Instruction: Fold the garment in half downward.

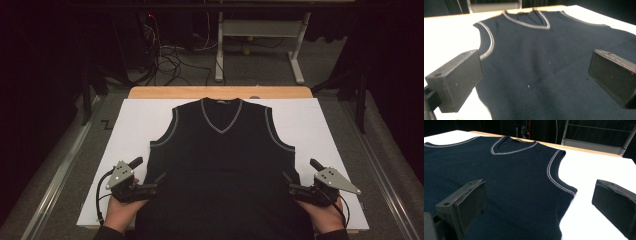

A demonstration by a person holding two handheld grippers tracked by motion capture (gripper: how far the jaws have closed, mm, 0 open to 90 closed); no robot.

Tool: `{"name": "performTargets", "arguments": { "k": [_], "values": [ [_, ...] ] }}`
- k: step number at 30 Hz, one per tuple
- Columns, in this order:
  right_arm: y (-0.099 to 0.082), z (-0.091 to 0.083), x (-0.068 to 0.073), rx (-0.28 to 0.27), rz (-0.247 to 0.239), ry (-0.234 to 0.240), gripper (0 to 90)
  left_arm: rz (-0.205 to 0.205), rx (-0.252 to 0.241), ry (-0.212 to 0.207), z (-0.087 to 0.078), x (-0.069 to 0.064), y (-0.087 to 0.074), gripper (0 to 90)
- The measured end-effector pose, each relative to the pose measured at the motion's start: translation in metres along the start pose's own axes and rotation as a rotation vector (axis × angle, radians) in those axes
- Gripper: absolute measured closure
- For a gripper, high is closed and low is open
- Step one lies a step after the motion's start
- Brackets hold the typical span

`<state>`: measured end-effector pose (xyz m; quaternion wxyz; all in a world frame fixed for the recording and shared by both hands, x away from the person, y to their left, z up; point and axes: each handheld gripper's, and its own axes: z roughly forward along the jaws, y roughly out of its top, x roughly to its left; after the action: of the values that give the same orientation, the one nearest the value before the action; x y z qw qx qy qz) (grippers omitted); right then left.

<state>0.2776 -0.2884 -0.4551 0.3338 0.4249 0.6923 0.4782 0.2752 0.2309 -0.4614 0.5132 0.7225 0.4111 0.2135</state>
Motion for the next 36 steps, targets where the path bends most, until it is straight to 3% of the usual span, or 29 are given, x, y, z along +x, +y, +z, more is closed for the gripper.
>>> {"name": "performTargets", "arguments": {
  "k": [5,9,13,17,19,20,22,23,24,26,28,29,30,34,36],
  "values": [
    [0.001,0.004,0.001,0.028,-0.004,0.014,0.1,0.019,-0.002,0.017,0.000,-0.001,0.002,0.0],
    [0.005,0.009,0.002,0.025,-0.007,0.023,0.1,0.072,0.026,0.064,0.001,0.001,0.010,0.0],
    [0.014,0.020,-0.001,0.038,0.001,0.012,0.1,0.037,0.001,0.061,0.004,0.007,0.023,0.0],
    [0.023,0.034,-0.001,0.050,-0.007,-0.002,0.3,0.000,0.022,0.070,0.017,0.012,0.030,2.8],
    [0.029,0.042,0.000,0.064,-0.013,-0.007,1.7,-0.019,0.047,0.106,0.024,0.017,0.031,4.6],
    [0.033,0.050,-0.001,0.084,-0.006,-0.012,3.6,-0.052,0.079,0.114,0.028,0.024,0.031,9.1],
    [0.034,0.053,-0.002,0.089,-0.004,-0.017,5.1,-0.065,0.096,0.121,0.029,0.027,0.029,12.2],
    [0.034,0.059,-0.004,0.111,0.004,-0.026,7.9,-0.077,0.130,0.133,0.030,0.030,0.026,16.6],
    [0.034,0.059,-0.004,0.111,0.004,-0.026,7.9,-0.077,0.130,0.133,0.030,0.030,0.026,20.8],
    [0.031,0.065,-0.009,0.159,0.025,-0.027,14.4,-0.093,0.186,0.146,0.031,0.034,0.022,28.0],
    [0.029,0.065,-0.010,0.171,0.031,-0.024,16.3,-0.120,0.226,0.136,0.033,0.038,0.018,29.6],
    [0.028,0.064,-0.011,0.180,0.035,-0.025,19.0,-0.118,0.251,0.141,0.035,0.038,0.017,29.8],
    [0.025,0.062,-0.013,0.199,0.034,-0.034,24.1,-0.089,0.286,0.159,0.038,0.037,0.013,33.2],
    [0.018,0.058,-0.018,0.255,0.043,-0.048,34.2,-0.058,0.326,0.162,0.040,0.034,0.009,33.2],
    [0.014,0.057,-0.022,0.274,0.060,-0.037,37.8,-0.070,0.329,0.152,0.040,0.034,0.008,37.4]
  ]
}}
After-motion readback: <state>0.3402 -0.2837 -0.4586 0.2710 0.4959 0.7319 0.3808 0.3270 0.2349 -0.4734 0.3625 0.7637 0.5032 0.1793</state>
